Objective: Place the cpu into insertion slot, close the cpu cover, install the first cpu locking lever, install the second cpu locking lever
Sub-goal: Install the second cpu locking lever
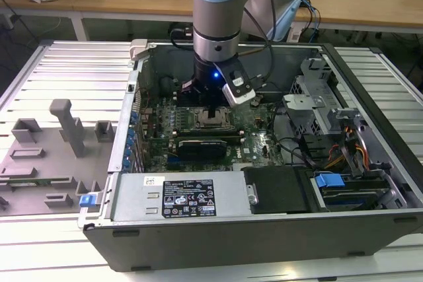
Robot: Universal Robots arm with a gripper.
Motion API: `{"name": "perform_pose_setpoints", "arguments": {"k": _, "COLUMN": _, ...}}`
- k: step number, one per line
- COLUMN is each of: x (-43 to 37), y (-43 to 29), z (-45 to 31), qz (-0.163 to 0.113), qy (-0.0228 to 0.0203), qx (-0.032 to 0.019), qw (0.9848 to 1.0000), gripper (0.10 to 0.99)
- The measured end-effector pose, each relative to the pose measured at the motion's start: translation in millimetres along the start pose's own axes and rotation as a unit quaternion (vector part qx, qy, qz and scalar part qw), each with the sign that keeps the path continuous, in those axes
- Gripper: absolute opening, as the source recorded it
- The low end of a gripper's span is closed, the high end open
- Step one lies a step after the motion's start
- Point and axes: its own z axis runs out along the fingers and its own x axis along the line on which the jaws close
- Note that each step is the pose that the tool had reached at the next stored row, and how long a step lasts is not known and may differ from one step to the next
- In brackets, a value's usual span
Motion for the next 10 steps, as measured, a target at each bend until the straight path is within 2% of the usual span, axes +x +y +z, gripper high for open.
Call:
{"name": "perform_pose_setpoints", "arguments": {"k": 4, "x": -0.2, "y": 0.8, "z": -6.2, "qz": 0.0, "qy": -0.0003, "qx": 0.0, "qw": 1.0, "gripper": 0.106}}
{"name": "perform_pose_setpoints", "arguments": {"k": 10, "x": -0.2, "y": 0.9, "z": -6.8, "qz": 0.0, "qy": -0.0004, "qx": 0.0, "qw": 1.0, "gripper": 0.106}}
